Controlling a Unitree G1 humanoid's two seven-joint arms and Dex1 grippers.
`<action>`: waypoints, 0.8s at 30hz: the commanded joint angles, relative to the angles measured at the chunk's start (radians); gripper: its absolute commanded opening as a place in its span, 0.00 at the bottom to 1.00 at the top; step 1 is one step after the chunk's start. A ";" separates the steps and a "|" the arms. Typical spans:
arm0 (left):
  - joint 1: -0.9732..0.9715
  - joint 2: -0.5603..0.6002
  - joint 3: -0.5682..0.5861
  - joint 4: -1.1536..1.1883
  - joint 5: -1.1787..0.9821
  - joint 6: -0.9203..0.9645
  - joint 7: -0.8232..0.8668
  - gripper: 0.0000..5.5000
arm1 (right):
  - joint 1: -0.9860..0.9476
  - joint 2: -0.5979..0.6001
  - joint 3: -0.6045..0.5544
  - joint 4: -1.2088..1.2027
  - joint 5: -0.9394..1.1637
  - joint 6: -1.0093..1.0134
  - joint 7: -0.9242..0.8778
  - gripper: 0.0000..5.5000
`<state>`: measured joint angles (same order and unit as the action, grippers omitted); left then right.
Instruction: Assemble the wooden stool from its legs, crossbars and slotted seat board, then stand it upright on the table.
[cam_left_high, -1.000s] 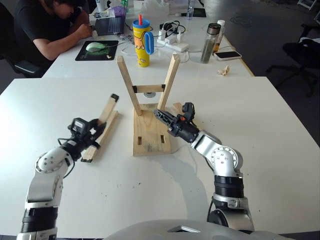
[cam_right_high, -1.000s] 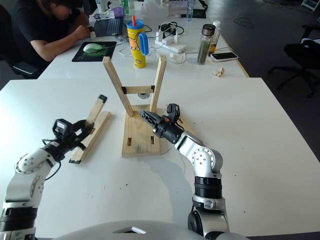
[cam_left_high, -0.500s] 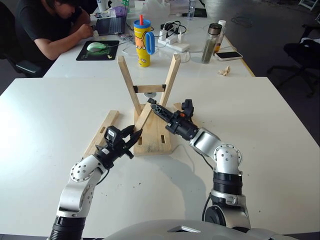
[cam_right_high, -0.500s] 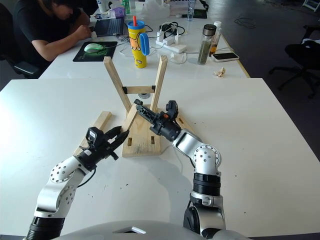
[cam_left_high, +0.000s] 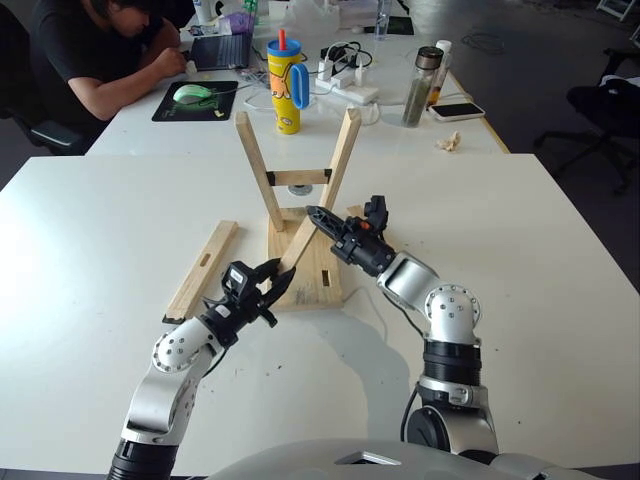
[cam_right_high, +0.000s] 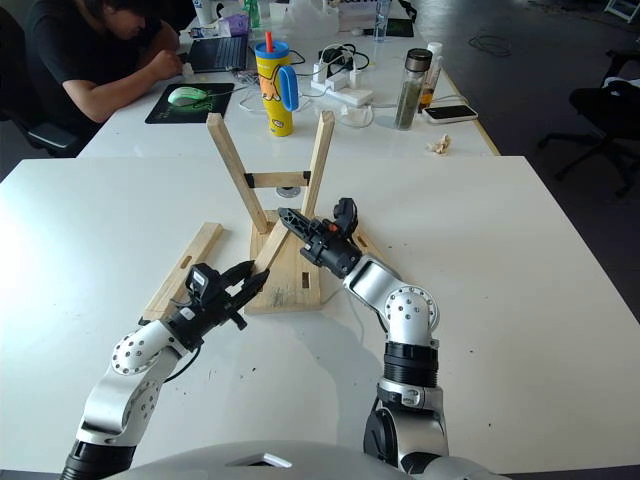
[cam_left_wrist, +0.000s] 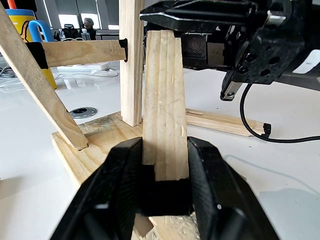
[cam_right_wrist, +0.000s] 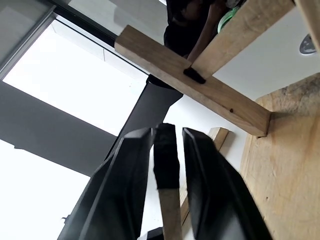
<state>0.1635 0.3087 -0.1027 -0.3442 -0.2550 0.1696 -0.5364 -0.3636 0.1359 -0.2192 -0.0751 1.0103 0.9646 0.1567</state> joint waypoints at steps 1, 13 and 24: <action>0.015 -0.001 -0.015 0.004 0.046 -0.034 0.025 0.24 | -0.023 0.006 -0.002 -0.007 0.028 0.005 -0.022 0.08; -0.002 -0.065 0.017 -0.007 0.005 -0.081 0.085 0.35 | -0.012 -0.064 0.048 0.018 -0.073 -0.046 -0.006 0.08; -0.030 -0.139 0.136 -0.018 -0.252 0.018 0.127 0.58 | -0.076 -0.368 -0.075 0.140 -0.318 -0.341 0.113 0.08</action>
<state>0.1500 0.1804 0.0394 -0.3637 -0.5099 0.1725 -0.4242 -0.3900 -0.1773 -0.2890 0.0168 0.7539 0.6974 0.2404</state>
